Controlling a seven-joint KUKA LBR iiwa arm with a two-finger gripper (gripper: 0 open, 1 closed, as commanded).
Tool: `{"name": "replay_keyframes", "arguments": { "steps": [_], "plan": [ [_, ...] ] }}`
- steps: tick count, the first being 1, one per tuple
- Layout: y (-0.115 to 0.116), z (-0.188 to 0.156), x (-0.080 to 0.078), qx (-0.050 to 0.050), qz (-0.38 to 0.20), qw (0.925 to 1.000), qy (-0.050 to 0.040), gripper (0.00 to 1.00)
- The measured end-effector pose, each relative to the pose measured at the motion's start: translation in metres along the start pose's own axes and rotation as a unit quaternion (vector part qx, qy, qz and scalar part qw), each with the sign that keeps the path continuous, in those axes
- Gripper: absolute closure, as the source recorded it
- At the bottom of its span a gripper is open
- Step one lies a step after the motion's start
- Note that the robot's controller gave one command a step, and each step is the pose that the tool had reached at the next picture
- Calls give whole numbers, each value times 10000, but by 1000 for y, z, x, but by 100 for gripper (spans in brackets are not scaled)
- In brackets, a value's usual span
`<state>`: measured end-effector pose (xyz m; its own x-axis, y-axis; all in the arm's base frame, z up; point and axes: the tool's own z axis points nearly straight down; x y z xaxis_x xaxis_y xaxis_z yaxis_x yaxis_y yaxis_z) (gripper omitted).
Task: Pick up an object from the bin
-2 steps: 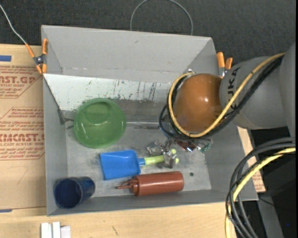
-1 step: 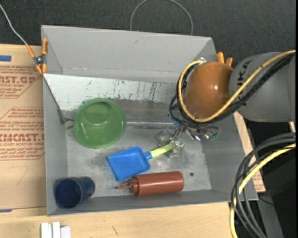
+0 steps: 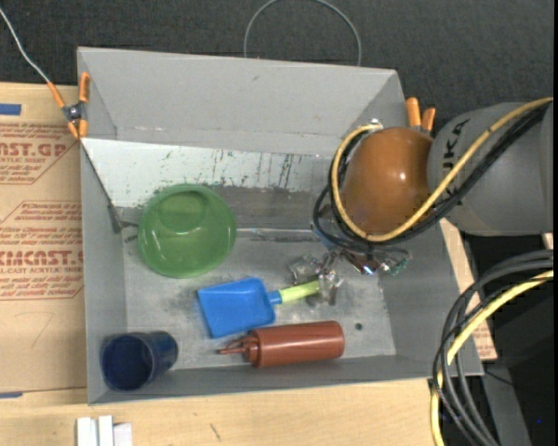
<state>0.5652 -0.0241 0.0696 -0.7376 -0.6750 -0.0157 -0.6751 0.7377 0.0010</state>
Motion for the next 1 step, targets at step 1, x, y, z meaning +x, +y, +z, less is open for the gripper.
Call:
{"name": "replay_keyframes", "arguments": {
  "steps": [1],
  "plan": [
    [-25, 0, -1, 37, -116, 9999, -15, 100]
  ]
}}
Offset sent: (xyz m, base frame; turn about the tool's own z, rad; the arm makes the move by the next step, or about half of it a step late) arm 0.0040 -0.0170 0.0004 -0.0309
